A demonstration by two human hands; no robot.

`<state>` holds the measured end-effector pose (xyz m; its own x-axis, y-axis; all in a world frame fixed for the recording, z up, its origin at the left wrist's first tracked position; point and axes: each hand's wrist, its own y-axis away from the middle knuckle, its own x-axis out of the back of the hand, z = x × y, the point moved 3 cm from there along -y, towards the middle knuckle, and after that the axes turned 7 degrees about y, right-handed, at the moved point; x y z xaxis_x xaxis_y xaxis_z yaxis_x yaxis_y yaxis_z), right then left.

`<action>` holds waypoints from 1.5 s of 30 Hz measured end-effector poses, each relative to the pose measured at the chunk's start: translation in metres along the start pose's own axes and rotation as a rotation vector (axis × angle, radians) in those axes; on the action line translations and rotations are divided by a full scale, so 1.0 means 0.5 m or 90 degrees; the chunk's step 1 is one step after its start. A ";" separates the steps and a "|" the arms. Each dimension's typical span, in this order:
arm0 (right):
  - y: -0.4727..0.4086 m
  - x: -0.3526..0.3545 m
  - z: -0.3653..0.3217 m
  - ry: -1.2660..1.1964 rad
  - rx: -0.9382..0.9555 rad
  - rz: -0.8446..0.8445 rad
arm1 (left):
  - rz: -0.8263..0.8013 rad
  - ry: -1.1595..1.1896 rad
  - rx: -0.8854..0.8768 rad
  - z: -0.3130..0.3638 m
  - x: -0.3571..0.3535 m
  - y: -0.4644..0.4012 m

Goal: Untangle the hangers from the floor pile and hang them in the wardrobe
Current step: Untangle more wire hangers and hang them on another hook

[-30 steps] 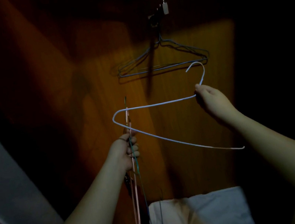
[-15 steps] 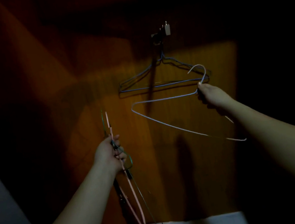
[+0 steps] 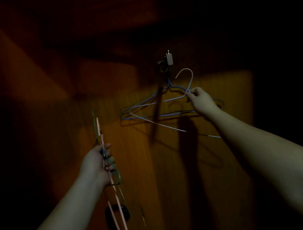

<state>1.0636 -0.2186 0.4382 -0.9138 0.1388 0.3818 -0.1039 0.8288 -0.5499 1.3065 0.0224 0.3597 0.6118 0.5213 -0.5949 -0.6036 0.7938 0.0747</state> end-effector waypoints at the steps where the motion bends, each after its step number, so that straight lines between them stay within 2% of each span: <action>1: -0.014 -0.004 -0.005 -0.006 0.005 0.004 | 0.002 -0.004 -0.009 0.003 -0.005 -0.003; 13: -0.156 -0.021 -0.039 -0.050 -0.039 0.075 | 0.001 -0.060 -0.042 0.012 -0.050 -0.047; 25: -0.185 -0.040 -0.083 -0.065 -0.018 0.025 | -0.008 -0.069 -0.035 0.008 -0.060 -0.056; 33: -0.174 -0.052 -0.081 0.057 0.026 0.020 | -0.013 -0.093 -0.032 0.001 -0.079 -0.051; 45: -0.166 -0.075 -0.078 0.116 0.058 0.015 | -0.018 -0.078 -0.021 -0.015 -0.090 -0.049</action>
<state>1.1217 -0.2714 0.4986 -0.8310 0.2606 0.4915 -0.1256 0.7728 -0.6221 1.2901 -0.0229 0.3787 0.6860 0.5345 -0.4936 -0.6002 0.7992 0.0312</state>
